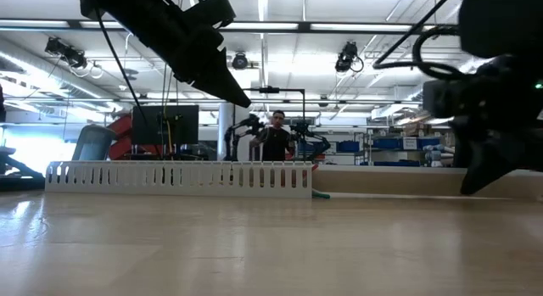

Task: Ziptie cables
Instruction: Close the cable duct

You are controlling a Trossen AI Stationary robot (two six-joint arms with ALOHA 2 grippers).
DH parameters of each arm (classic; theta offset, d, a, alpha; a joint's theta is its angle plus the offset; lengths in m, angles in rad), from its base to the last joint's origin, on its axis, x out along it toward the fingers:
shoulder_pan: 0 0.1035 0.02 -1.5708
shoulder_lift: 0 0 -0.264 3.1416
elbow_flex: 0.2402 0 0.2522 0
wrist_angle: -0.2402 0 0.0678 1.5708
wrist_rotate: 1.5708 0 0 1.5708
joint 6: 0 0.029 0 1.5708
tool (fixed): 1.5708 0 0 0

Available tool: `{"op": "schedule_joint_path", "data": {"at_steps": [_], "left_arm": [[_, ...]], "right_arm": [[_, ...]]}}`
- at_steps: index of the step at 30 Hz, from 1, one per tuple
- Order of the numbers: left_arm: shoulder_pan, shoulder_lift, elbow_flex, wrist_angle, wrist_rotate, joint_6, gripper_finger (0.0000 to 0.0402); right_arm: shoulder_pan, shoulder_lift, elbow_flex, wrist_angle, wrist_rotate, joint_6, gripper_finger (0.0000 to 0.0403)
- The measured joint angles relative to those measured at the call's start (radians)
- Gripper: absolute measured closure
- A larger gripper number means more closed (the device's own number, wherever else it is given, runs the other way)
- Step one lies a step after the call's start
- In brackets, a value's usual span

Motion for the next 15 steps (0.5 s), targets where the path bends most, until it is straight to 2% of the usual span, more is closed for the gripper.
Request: {"op": "schedule_joint_path", "data": {"at_steps": [2,6,10,15], "left_arm": [[0.000,0.000,0.000,0.000,0.000,0.000,0.0106],[0.000,0.000,0.000,-0.005,0.000,0.001,0.0106],[0.000,0.000,0.000,-0.027,0.000,0.002,0.0106],[0.000,0.000,-0.001,-0.076,0.000,0.003,0.0106]], "right_arm": [[-0.020,0.010,0.000,0.032,-0.001,-0.008,0.0310],[-0.049,-0.014,0.000,0.035,-0.001,-0.028,0.0384],[-0.063,-0.104,0.000,0.029,-0.015,-0.030,0.0388],[-0.083,-0.303,0.000,-0.004,-0.079,-0.017,0.0394]]}}
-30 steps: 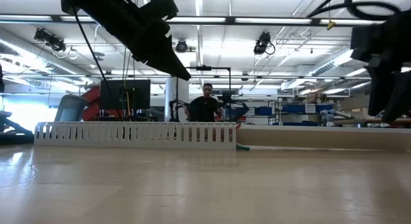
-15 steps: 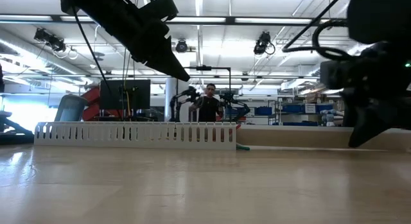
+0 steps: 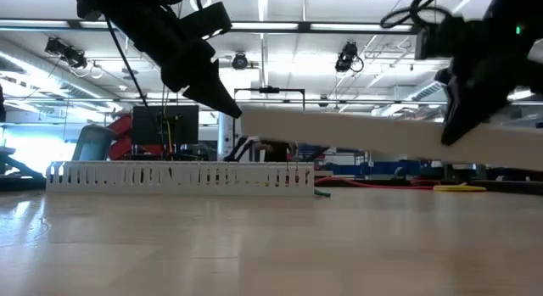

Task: Ziptie cables
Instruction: Close the cable duct

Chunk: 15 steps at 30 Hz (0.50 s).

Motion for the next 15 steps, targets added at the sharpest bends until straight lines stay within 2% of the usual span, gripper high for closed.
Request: {"op": "schedule_joint_path", "data": {"at_steps": [4,8,12,15], "left_arm": [[0.000,0.000,0.000,-0.008,0.000,0.000,0.0106],[0.000,0.000,0.000,-0.007,0.000,0.000,0.0106],[0.000,0.000,0.000,-0.019,0.000,0.002,0.0106],[0.000,0.000,0.000,-0.035,0.000,-0.002,0.0106]], "right_arm": [[-0.030,-0.178,0.000,-0.053,-0.181,0.071,0.0394],[-0.057,-0.313,0.000,-0.018,-0.425,0.093,0.0394],[-0.079,-0.346,-0.018,0.094,-0.602,0.126,0.0394],[-0.090,-0.300,-0.080,0.163,-0.699,0.150,0.0394]]}}
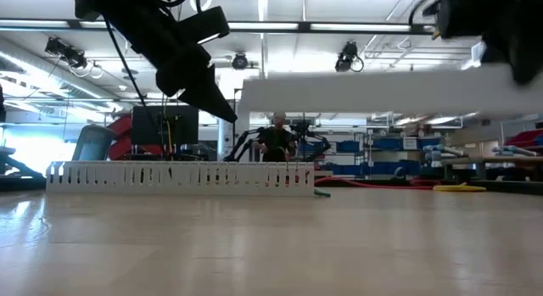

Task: Ziptie cables
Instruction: Close the cable duct

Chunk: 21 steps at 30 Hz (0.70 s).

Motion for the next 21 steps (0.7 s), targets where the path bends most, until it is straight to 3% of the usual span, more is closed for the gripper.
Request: {"op": "schedule_joint_path", "data": {"at_steps": [3,9,15,21], "left_arm": [[0.000,0.000,0.000,-0.014,0.000,-0.012,0.0106],[0.000,0.000,0.000,-0.035,0.007,-0.024,0.0106],[-0.001,0.000,0.000,-0.040,0.012,-0.049,0.0106],[-0.002,0.000,0.000,-0.039,0.013,-0.051,0.0106]], "right_arm": [[-0.008,0.073,-0.076,0.111,-0.091,0.004,0.0394],[-0.027,0.142,-0.172,0.395,-0.122,-0.010,0.0394],[-0.062,0.210,-0.245,0.427,-0.194,0.035,0.0392],[-0.099,0.248,-0.256,0.431,-0.162,0.040,0.0364]]}}
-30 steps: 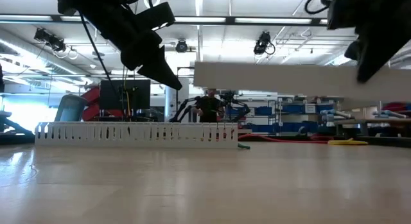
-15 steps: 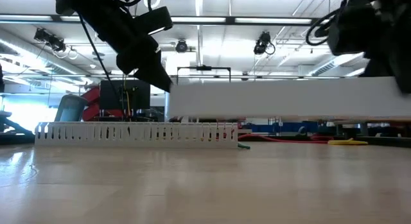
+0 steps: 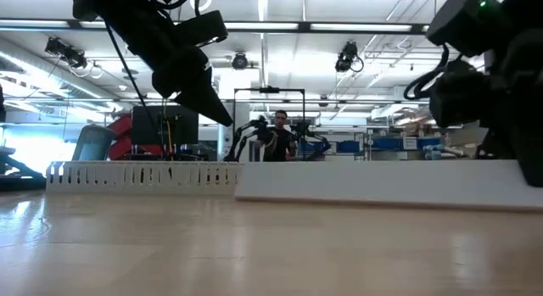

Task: Ziptie cables
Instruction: Close the cable duct

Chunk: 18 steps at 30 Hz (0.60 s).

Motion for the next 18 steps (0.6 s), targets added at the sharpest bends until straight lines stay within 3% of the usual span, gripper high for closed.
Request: {"op": "schedule_joint_path", "data": {"at_steps": [7,18], "left_arm": [[0.000,0.000,0.000,0.000,0.002,0.000,0.0106],[0.000,0.000,0.000,0.001,0.002,0.000,0.0106]], "right_arm": [[-0.037,0.000,0.000,-0.019,0.007,-0.030,0.0301],[-0.156,-0.001,0.000,-0.132,-0.154,-0.056,0.0241]]}}
